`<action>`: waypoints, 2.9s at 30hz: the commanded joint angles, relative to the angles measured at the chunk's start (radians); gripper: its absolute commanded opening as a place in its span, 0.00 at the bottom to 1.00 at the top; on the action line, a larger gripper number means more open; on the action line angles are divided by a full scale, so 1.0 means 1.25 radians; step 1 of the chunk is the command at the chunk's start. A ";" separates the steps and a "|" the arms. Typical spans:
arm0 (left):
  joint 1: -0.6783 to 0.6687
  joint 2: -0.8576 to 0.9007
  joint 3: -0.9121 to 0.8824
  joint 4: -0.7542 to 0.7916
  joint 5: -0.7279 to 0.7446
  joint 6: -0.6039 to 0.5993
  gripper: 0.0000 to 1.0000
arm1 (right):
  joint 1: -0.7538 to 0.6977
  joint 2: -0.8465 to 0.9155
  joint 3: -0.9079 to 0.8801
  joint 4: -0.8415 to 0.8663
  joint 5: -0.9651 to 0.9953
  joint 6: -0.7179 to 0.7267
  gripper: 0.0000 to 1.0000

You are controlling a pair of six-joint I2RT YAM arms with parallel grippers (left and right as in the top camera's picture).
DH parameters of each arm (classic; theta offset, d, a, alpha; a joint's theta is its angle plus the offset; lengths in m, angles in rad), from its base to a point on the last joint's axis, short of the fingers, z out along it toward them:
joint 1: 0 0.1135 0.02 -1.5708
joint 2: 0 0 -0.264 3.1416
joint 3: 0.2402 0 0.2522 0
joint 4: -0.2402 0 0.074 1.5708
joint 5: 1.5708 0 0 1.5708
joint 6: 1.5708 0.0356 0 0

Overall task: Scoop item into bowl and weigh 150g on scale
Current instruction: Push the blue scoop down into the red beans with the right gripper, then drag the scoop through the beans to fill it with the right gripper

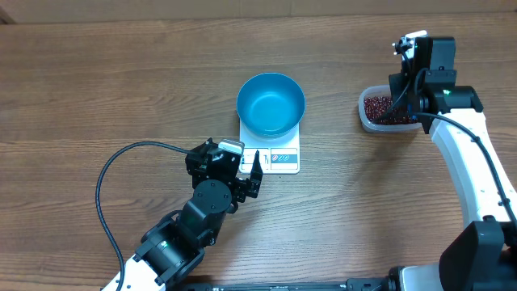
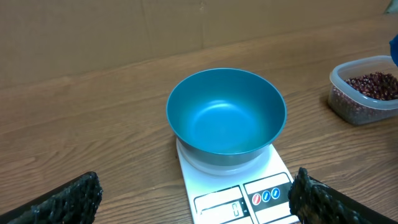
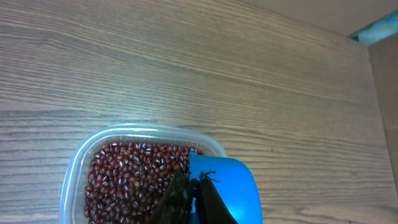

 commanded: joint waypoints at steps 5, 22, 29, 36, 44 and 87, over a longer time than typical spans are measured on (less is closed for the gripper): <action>-0.005 0.001 -0.005 0.002 -0.016 -0.017 1.00 | 0.013 0.051 0.017 0.015 -0.035 -0.013 0.04; -0.005 0.001 -0.005 0.002 -0.016 -0.017 1.00 | 0.026 0.104 0.017 0.071 0.022 -0.068 0.04; -0.005 0.001 -0.005 0.002 -0.016 -0.017 0.99 | 0.031 0.139 0.017 0.053 0.018 -0.067 0.04; -0.005 0.001 -0.005 0.002 -0.016 -0.017 1.00 | 0.046 0.168 0.017 0.052 -0.009 -0.042 0.04; -0.005 0.001 -0.005 0.002 -0.016 -0.017 0.99 | 0.046 0.168 0.017 0.053 -0.081 0.016 0.04; -0.005 0.001 -0.005 0.002 -0.014 -0.017 0.99 | -0.136 0.170 0.016 -0.007 -0.516 0.322 0.04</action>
